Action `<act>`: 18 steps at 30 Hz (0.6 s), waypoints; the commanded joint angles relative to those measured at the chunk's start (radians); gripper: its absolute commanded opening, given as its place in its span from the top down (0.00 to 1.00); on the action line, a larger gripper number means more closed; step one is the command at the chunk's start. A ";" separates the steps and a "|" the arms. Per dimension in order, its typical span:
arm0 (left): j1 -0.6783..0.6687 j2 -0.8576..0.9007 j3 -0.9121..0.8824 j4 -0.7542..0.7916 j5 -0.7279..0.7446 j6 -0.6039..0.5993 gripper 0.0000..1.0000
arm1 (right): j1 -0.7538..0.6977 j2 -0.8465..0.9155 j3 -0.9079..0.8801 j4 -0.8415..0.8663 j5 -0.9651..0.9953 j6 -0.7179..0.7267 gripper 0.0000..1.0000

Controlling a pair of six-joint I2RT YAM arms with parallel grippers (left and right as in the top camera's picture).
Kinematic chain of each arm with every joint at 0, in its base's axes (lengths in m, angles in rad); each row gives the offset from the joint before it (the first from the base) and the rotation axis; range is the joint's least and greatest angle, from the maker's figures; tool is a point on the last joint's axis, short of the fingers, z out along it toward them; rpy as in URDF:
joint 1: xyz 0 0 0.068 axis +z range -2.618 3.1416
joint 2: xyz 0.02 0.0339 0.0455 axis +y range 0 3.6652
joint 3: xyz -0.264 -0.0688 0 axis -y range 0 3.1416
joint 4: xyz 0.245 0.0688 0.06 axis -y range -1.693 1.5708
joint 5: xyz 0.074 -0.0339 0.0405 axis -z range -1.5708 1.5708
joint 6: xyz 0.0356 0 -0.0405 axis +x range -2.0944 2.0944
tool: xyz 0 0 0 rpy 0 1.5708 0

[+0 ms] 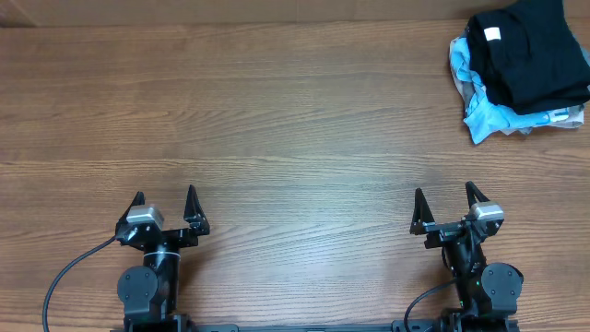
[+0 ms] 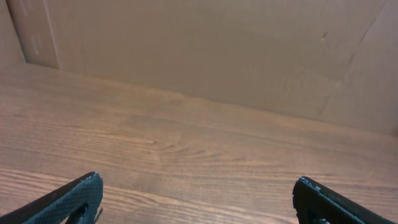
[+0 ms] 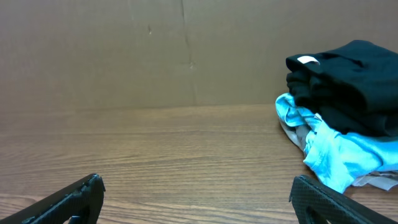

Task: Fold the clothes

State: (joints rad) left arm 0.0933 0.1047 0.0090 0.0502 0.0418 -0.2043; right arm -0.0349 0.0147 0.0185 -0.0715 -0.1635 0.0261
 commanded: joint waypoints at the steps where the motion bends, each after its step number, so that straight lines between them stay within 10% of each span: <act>1: 0.006 -0.068 -0.004 -0.032 0.003 -0.002 0.00 | -0.006 -0.012 -0.011 0.003 0.013 0.005 0.00; 18: 0.006 -0.100 -0.004 -0.125 0.000 0.017 0.00 | -0.006 -0.012 -0.011 0.003 0.013 0.005 0.00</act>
State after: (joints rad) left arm 0.0933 0.0151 0.0086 -0.0746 0.0414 -0.2031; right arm -0.0353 0.0147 0.0185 -0.0719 -0.1631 0.0261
